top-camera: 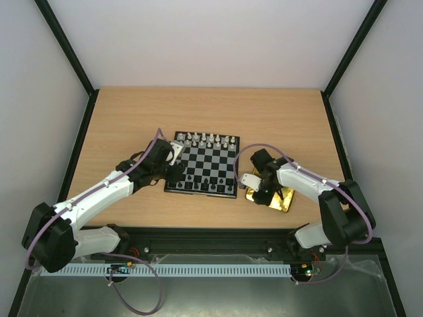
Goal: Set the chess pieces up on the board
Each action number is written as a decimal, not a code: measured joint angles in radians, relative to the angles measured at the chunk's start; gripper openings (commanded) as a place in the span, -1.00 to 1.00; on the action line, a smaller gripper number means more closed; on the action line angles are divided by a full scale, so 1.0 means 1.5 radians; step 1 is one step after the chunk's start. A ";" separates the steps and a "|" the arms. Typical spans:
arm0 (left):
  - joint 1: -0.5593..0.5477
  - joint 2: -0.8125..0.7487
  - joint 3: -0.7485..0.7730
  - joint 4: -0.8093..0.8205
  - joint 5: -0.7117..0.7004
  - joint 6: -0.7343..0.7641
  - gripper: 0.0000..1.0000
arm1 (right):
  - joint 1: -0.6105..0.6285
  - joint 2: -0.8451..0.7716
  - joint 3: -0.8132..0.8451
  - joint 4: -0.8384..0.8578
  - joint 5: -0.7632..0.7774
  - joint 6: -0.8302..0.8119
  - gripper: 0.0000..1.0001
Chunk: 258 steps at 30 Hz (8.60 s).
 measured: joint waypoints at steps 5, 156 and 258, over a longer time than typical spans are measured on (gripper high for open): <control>0.000 0.000 0.000 0.000 0.000 0.000 0.02 | 0.000 -0.005 0.001 0.018 0.026 0.000 -0.41; -0.046 0.013 -0.035 0.157 0.192 -0.190 0.05 | -0.053 0.003 -0.005 0.173 -0.004 -0.462 -0.32; -0.139 0.323 -0.055 0.719 0.287 -0.544 -0.18 | -0.108 0.087 0.250 -0.065 -0.371 0.043 -0.63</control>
